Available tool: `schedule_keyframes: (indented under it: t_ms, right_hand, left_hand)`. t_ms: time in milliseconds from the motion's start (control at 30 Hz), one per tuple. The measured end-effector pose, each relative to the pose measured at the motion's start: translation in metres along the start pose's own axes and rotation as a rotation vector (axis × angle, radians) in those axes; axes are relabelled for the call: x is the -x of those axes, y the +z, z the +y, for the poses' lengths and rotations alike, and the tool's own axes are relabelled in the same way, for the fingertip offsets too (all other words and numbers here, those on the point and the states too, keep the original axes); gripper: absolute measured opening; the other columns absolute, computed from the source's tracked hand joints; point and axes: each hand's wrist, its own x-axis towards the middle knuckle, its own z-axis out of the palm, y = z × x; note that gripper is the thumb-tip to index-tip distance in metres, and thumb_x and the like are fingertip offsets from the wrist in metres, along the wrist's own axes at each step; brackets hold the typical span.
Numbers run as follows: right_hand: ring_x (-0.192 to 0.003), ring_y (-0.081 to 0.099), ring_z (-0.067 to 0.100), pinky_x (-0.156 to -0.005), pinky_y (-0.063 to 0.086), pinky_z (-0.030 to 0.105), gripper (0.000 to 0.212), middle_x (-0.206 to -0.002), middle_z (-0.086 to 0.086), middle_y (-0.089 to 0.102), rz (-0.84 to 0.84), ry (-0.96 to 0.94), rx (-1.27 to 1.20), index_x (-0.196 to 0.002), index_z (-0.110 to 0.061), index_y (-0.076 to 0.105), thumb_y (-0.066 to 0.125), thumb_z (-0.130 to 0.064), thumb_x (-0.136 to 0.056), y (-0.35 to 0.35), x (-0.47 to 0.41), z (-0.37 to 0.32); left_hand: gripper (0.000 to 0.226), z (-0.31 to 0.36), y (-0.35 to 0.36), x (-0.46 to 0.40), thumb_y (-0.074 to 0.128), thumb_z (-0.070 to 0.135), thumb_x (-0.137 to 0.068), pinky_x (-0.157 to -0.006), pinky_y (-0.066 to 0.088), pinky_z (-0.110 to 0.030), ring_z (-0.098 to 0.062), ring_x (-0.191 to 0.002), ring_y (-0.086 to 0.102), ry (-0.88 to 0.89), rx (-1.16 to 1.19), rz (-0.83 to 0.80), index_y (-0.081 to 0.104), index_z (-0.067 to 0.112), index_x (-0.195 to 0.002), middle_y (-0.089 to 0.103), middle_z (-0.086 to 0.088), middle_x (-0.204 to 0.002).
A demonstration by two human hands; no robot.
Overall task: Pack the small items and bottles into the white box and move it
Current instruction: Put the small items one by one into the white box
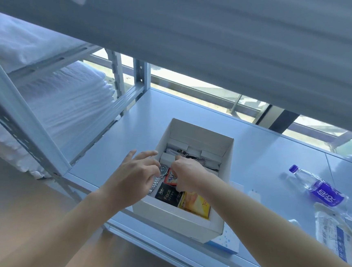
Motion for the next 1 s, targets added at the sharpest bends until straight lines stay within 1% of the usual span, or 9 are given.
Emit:
schedule_keyframes:
  t_ms: [133,300,367,467,600,700,867,933,1000]
  right_hand:
    - [-0.066,0.056,0.023,-0.046,0.039,0.03,0.03,-0.092,0.004,0.049,-0.005,-0.003,-0.009,-0.063,-0.016,0.051,0.08,-0.013,-0.071,0.005,-0.004,0.0]
    - [-0.065,0.044,0.017,-0.059,0.036,0.033,0.016,-0.103,0.004,0.048,0.0,-0.036,-0.027,-0.086,-0.01,0.065,0.072,-0.023,-0.091,0.007,-0.005,0.0]
    - [-0.071,0.047,0.019,-0.067,0.039,0.036,0.007,-0.111,0.003,0.052,-0.026,-0.059,-0.024,-0.094,-0.008,0.07,0.065,-0.014,-0.093,0.002,-0.001,0.004]
    - [-0.095,0.059,0.025,-0.08,0.055,0.042,0.037,-0.116,0.001,0.056,-0.069,-0.073,-0.042,-0.116,-0.011,0.074,0.054,0.007,-0.09,-0.004,0.012,0.02]
    - [-0.11,0.061,0.024,-0.087,0.056,0.037,0.065,-0.125,-0.001,0.065,-0.131,-0.089,-0.046,-0.133,-0.021,0.068,0.044,0.015,-0.085,-0.005,0.031,0.041]
    - [-0.113,0.061,0.023,-0.091,0.056,0.038,0.067,-0.133,0.0,0.066,-0.187,-0.118,-0.022,-0.138,-0.025,0.064,0.042,0.013,-0.087,0.003,0.038,0.044]
    - [-0.114,0.058,0.023,-0.083,0.049,0.032,0.064,-0.139,0.001,0.062,-0.22,-0.123,0.023,-0.145,-0.024,0.057,0.044,0.008,-0.091,0.015,0.036,0.045]
    - [-0.124,0.054,0.025,-0.088,0.049,0.034,0.066,-0.146,0.0,0.056,-0.224,-0.133,0.056,-0.148,-0.027,0.053,0.044,0.006,-0.091,0.016,0.036,0.045]
    - [-0.121,0.053,0.026,-0.086,0.052,0.037,0.068,-0.147,0.001,0.051,-0.219,-0.142,0.092,-0.147,-0.028,0.053,0.043,0.005,-0.089,0.015,0.036,0.045]
  left_hand:
    - [0.02,-0.002,0.002,0.0,0.066,0.0,-0.087,-0.102,0.043,-0.061,-0.021,-0.134,0.054,0.02,0.013,0.016,0.074,0.018,-0.083,0.072,0.009,-0.104]
    - [0.021,-0.002,0.003,-0.003,0.066,-0.001,-0.086,-0.101,0.043,-0.059,-0.022,-0.132,0.054,0.026,0.017,0.013,0.075,0.018,-0.084,0.072,0.009,-0.103]
    - [0.021,-0.002,0.002,-0.002,0.066,0.0,-0.087,-0.102,0.043,-0.059,-0.021,-0.133,0.054,0.033,0.01,0.006,0.076,0.018,-0.084,0.072,0.01,-0.103]
    - [0.018,-0.003,0.001,-0.003,0.066,0.004,-0.088,-0.104,0.043,-0.058,-0.019,-0.134,0.052,0.043,-0.006,-0.021,0.076,0.019,-0.086,0.071,0.01,-0.104]
    - [0.016,-0.001,-0.001,-0.008,0.066,0.006,-0.089,-0.105,0.041,-0.057,-0.021,-0.131,0.053,0.061,-0.047,-0.058,0.076,0.019,-0.088,0.07,0.009,-0.105]
    - [0.019,0.002,-0.001,-0.012,0.066,0.004,-0.087,-0.106,0.04,-0.058,-0.023,-0.129,0.054,0.072,-0.081,-0.093,0.077,0.019,-0.091,0.071,0.008,-0.107]
    - [0.022,0.004,-0.001,-0.016,0.068,0.005,-0.086,-0.107,0.039,-0.057,-0.022,-0.127,0.054,0.075,-0.099,-0.141,0.078,0.022,-0.093,0.071,0.009,-0.107]
    - [0.023,0.004,-0.001,-0.018,0.069,0.004,-0.084,-0.106,0.04,-0.058,-0.022,-0.125,0.056,0.076,-0.102,-0.151,0.078,0.023,-0.092,0.071,0.009,-0.106]
    - [0.024,0.005,-0.001,-0.019,0.069,0.004,-0.084,-0.106,0.04,-0.058,-0.021,-0.124,0.056,0.076,-0.11,-0.164,0.078,0.024,-0.091,0.071,0.01,-0.106]
